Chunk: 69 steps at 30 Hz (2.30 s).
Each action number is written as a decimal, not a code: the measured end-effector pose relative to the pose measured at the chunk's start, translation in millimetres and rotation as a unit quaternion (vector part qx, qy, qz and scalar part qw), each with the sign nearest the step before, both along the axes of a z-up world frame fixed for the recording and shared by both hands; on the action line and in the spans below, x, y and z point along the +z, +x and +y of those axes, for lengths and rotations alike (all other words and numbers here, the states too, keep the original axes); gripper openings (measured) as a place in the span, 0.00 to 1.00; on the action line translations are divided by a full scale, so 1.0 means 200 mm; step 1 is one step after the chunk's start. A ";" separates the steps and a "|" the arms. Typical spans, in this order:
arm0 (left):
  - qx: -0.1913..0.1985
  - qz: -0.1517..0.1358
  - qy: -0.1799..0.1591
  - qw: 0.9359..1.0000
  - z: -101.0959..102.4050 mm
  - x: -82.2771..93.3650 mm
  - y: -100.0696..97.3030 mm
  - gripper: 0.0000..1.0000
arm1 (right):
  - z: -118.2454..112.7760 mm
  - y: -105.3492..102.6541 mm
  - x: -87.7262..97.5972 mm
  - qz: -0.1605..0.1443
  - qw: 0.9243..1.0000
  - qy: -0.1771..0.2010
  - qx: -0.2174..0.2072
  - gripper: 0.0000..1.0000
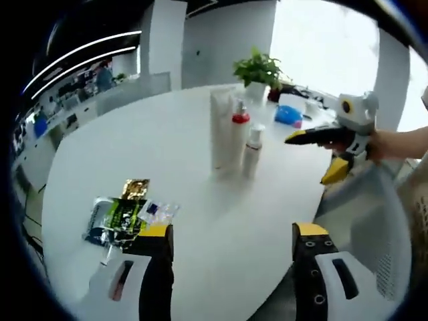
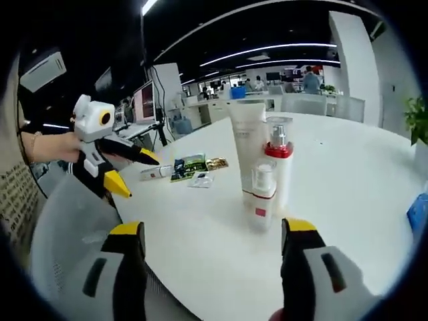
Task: Arrange the skincare products in the storage area until every visible bottle or jar stands upright without overlapping.
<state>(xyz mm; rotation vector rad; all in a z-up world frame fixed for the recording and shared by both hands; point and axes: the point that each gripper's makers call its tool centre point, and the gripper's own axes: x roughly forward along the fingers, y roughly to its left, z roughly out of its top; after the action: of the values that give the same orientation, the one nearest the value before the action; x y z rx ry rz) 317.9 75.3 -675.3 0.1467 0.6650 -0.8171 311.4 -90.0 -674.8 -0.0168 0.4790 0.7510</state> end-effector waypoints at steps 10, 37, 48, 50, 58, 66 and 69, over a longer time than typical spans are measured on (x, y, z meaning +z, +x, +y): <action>0.039 0.001 -0.007 0.999 0.16 0.03 -0.06 0.79 | 0.02 -0.04 0.05 -0.003 1.000 0.006 0.001 0.88; 0.106 0.020 -0.020 0.994 0.38 0.01 -0.18 0.92 | 0.02 -0.08 0.06 -0.004 1.000 0.006 -0.016 0.90; 0.116 0.021 -0.022 0.993 0.38 0.02 -0.18 0.93 | 0.02 -0.08 0.04 0.003 1.000 0.002 -0.016 0.90; 0.117 0.021 -0.022 0.993 0.39 0.02 -0.18 0.93 | 0.02 -0.08 0.04 0.005 1.000 0.000 -0.015 0.89; 0.126 0.023 -0.019 0.992 0.44 0.00 -0.14 0.92 | 0.02 -0.08 0.02 0.011 1.000 -0.003 -0.014 0.89; 0.133 0.024 -0.016 0.991 0.48 -0.02 -0.08 0.92 | 0.02 -0.08 0.01 0.017 1.000 -0.008 -0.015 0.89; 0.134 0.024 -0.009 0.991 0.51 -0.03 -0.06 0.92 | 0.02 -0.08 0.01 0.018 1.000 -0.008 -0.017 0.89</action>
<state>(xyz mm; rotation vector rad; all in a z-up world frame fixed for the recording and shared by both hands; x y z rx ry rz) 306.2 177.6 -680.7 0.0190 0.7054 -0.5689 295.8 -85.6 -673.6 -0.0091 0.5190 0.7160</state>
